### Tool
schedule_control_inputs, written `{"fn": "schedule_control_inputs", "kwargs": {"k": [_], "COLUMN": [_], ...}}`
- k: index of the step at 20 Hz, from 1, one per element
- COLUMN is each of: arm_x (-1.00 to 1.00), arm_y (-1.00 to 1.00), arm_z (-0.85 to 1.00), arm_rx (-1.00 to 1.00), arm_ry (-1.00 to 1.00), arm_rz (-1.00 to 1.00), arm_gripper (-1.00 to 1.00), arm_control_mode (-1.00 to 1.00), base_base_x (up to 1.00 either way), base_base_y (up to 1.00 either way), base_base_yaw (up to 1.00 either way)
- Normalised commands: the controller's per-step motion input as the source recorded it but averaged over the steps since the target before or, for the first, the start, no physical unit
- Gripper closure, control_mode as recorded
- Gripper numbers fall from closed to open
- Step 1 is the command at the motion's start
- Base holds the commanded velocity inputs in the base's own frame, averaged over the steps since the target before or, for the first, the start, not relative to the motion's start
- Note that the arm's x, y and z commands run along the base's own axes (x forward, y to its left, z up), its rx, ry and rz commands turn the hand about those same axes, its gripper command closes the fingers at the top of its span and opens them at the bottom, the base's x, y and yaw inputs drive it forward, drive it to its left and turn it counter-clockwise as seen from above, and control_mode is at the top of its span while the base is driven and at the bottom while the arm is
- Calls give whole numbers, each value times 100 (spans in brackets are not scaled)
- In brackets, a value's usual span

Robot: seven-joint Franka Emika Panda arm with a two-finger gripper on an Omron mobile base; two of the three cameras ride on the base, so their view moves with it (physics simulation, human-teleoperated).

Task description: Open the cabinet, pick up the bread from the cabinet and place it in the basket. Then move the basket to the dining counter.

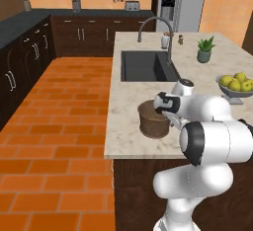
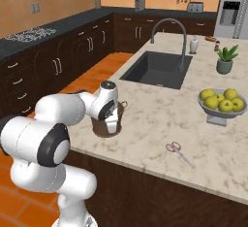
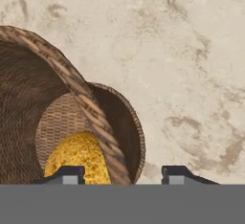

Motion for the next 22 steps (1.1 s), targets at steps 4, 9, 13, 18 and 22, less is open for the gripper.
{"fn": "schedule_control_inputs", "kwargs": {"k": [4,9,13,18,22], "arm_x": [0,-16,-59,-77,-97], "arm_y": [9,4,6,43,86], "arm_z": [64,99,100,96,75], "arm_rx": [-17,-10,-17,-34,-31], "arm_ry": [0,0,0,8,1], "arm_rz": [0,-1,-1,13,31], "arm_gripper": [-100,-100,-100,-100,-100], "arm_control_mode": [-100,-100,-100,-100,-100], "base_base_x": [0,0,0,0,0], "base_base_y": [0,0,0,0,0], "base_base_yaw": [0,0,0,0,0]}}
